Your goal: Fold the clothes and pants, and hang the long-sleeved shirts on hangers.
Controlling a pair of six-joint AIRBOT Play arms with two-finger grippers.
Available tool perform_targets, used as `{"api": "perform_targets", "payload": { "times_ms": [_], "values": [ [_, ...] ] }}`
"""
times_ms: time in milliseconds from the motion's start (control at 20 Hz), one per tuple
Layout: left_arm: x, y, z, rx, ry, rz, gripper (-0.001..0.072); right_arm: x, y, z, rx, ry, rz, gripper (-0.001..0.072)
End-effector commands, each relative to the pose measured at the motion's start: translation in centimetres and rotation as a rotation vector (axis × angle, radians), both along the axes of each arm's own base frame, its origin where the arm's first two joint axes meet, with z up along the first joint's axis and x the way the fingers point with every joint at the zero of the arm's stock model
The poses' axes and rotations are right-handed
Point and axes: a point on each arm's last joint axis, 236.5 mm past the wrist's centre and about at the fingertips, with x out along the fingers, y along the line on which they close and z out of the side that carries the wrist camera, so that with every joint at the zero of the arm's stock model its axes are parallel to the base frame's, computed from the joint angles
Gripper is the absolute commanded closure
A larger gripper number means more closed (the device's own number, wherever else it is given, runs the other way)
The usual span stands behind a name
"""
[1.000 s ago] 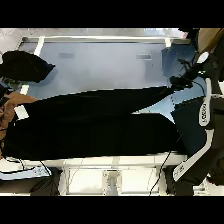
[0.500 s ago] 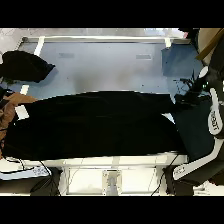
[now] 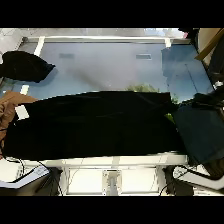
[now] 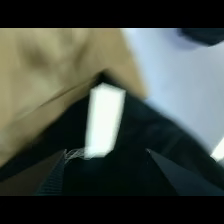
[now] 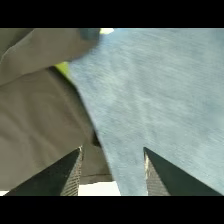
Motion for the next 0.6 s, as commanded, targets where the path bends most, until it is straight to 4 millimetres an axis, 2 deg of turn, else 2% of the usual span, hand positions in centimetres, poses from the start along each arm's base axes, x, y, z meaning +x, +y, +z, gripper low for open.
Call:
{"api": "perform_targets", "payload": {
  "times_ms": [0,100,200,250,300,350,400,450,500,550],
  "values": [
    [-8.5,-0.8,-2.4,-0.118,0.127,0.125,0.0145,-0.4,-1.7,7.4,-0.095,-0.299,-0.078,0.0297],
    [-10.1,-2.2,-6.4,-0.267,0.091,0.167,0.0146,0.0,-0.6,10.1,-0.084,-0.415,-0.063,0.0297],
    [-11.3,-4.2,-9.8,-0.343,0.072,0.102,0.015,0.4,1.0,11.2,-0.035,-0.468,-0.048,0.0298],
    [-11.9,-4.7,-11.0,-0.353,0.071,0.074,0.0227,0.7,1.7,11.5,-0.006,-0.483,-0.042,0.0299],
    [-12.3,-4.7,-11.9,-0.363,0.06,0.062,0.0393,0.9,2.3,11.7,0.019,-0.494,-0.036,0.0299],
    [-12.5,-4.4,-12.3,-0.382,0.039,0.074,0.0425,1.1,2.7,11.8,0.036,-0.501,-0.034,0.03],
    [-12.7,-3.9,-12.5,-0.395,0.01,0.088,0.0422,1.2,3.1,11.9,0.053,-0.507,-0.032,0.0299],
    [-13.0,-3.4,-12.8,-0.414,-0.014,0.11,0.0373,1.1,3.5,11.9,0.071,-0.507,-0.028,0.03],
    [-13.6,-3.1,-13.4,-0.429,-0.015,0.132,0.0258,1.0,3.9,11.9,0.089,-0.5,-0.023,0.03],
    [-14.3,-2.9,-14.0,-0.443,-0.013,0.139,0.0198,0.8,4.2,11.8,0.101,-0.492,-0.023,0.03]
  ]
}}
